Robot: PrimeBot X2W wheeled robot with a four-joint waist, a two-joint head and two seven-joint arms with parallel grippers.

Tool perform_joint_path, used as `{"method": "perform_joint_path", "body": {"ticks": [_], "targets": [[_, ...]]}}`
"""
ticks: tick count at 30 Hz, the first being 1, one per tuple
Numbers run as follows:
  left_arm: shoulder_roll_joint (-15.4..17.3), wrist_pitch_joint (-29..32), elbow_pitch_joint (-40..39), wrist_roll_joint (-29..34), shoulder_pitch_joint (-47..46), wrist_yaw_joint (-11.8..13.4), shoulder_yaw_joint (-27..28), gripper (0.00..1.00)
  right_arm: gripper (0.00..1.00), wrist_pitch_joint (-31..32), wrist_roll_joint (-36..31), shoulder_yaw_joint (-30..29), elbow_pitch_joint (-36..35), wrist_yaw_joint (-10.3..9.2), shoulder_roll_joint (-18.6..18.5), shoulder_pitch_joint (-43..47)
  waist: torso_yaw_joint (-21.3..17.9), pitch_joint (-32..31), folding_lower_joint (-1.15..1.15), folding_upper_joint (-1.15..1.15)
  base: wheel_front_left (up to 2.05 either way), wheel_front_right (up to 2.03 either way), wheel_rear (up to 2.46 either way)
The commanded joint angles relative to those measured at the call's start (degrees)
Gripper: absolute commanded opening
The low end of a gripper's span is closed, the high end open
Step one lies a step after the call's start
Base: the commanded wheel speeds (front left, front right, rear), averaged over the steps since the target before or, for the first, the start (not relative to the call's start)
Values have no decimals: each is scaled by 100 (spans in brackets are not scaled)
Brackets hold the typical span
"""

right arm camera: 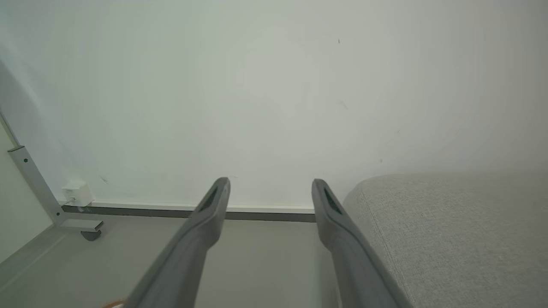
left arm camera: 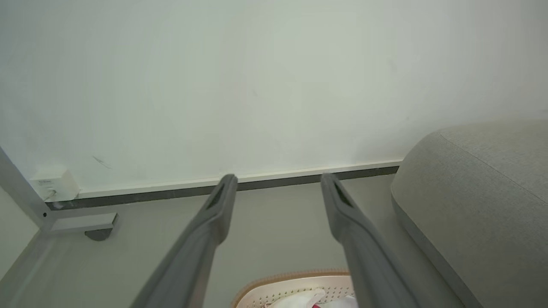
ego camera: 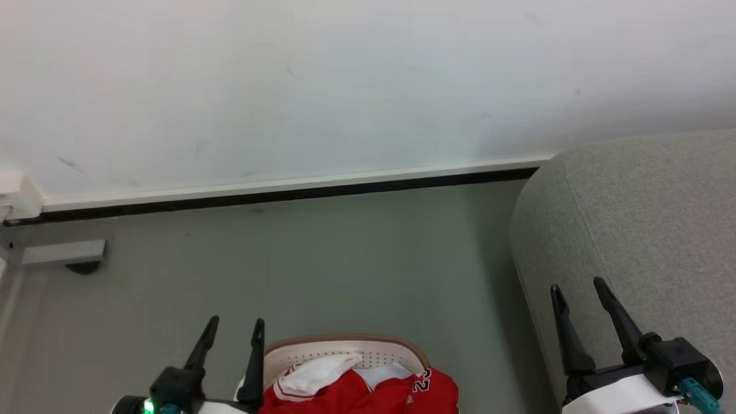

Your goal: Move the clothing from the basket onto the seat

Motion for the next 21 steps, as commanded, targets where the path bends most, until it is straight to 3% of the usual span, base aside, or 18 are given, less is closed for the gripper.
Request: {"method": "perform_joint_path", "body": {"ticks": [1, 21], "targets": [[24, -3, 140, 62, -118, -25, -22, 100, 100, -48, 25, -15, -19, -12, -29, -94, -139, 205, 0, 0, 0, 0, 0], [477, 442, 3254, 603, -2163, -609, -924, 100, 100, -152, 262, -83, -246, -12, -45, -1064, -830, 2065, 0, 0, 0, 0, 0]]}}
